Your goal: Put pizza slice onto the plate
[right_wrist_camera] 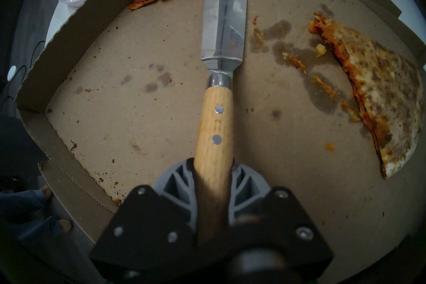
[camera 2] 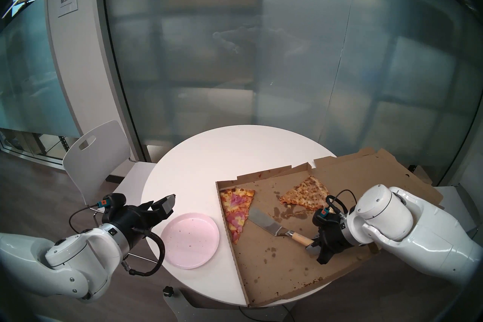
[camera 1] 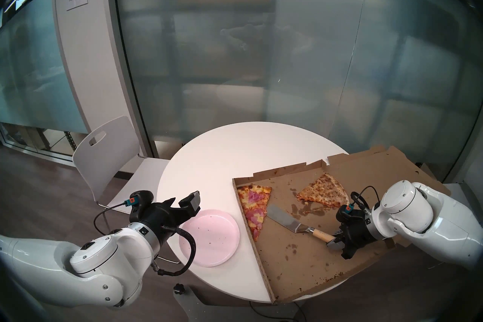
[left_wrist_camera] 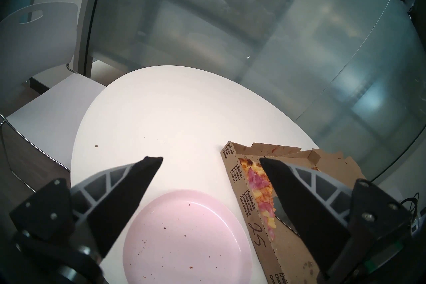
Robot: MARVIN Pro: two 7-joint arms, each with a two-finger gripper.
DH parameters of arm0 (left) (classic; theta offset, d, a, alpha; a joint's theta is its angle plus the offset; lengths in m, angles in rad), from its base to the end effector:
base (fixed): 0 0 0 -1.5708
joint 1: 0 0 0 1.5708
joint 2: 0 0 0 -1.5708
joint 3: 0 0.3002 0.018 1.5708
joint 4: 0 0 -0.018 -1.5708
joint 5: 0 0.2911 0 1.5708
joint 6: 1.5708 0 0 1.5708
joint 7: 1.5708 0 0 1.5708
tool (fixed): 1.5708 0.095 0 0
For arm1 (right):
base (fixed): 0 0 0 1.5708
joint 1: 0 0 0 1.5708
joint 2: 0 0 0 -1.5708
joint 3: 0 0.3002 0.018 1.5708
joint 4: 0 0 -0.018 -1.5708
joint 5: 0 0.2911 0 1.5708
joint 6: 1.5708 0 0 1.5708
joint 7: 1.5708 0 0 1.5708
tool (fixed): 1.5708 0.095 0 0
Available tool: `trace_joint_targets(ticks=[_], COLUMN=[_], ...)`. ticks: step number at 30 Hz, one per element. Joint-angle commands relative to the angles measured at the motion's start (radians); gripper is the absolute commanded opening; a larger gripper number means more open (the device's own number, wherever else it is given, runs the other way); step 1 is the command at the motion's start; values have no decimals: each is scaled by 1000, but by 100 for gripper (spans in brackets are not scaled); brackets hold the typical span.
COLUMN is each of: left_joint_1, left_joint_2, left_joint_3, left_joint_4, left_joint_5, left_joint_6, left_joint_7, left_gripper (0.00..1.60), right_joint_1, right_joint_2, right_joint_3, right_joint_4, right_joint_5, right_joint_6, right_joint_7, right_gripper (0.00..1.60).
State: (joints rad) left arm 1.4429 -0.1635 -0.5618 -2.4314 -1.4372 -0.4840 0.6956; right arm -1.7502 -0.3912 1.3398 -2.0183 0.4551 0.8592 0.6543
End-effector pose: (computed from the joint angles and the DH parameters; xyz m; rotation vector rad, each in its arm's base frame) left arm 0.2280 0.0391 -0.2190 2.2925 0.3236 1.4483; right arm 0.2735 -0.1193 -0.2686 -2.5935 -1.2756 -0.5243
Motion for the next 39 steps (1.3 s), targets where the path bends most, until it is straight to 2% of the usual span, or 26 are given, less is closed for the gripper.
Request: trace_joint_targets(ticks=[1, 10, 11, 12, 13, 14, 16, 17, 18, 24, 29, 39], left_joint_1=[-24, -114, -124, -134, -142, -152, -170, -179, -187, -227, -243, -270], left_joint_2=[-6, -52, -61, -68, -76, -82, -96, -108, -118, -204, -253, -282], left_joint_3=[-5, -52, -57, -59, -63, -62, -62, -61, -56, -40, -6, 46], left_joint_4=[-12, -12, -12, -12, -7, 2, 16, 25, 36, 123, 196, 288], left_joint_5=[25, 32, 31, 46, 54, 69, 96, 109, 126, 237, 360, 476], left_joint_6=[97, 288, 311, 332, 352, 370, 414, 440, 455, 586, 628, 611], left_joint_7=[2, 37, 38, 35, 34, 27, 23, 23, 15, -63, -158, -359], left_gripper=[160, 160, 131, 112, 77, 71, 48, 16, 0, 0, 0, 0], right_joint_1=[114, 197, 204, 206, 210, 213, 220, 224, 227, 248, 261, 271], right_joint_2=[-56, -66, -65, -62, -61, -59, -58, -57, -56, -56, -55, -48], right_joint_3=[-44, -132, -139, -144, -149, -153, -160, -164, -165, -179, -181, -180], right_joint_4=[32, 80, 82, 81, 81, 79, 78, 77, 73, 63, 47, 30], right_joint_5=[-38, -85, -91, -93, -96, -99, -104, -108, -109, -124, -128, -126], right_joint_6=[5, 29, 31, 35, 38, 41, 48, 52, 56, 81, 101, 101], right_joint_7=[29, 99, 107, 114, 120, 126, 137, 143, 147, 172, 188, 217], right_gripper=[0, 0, 0, 0, 0, 0, 0, 0, 0, 0, 0, 0])
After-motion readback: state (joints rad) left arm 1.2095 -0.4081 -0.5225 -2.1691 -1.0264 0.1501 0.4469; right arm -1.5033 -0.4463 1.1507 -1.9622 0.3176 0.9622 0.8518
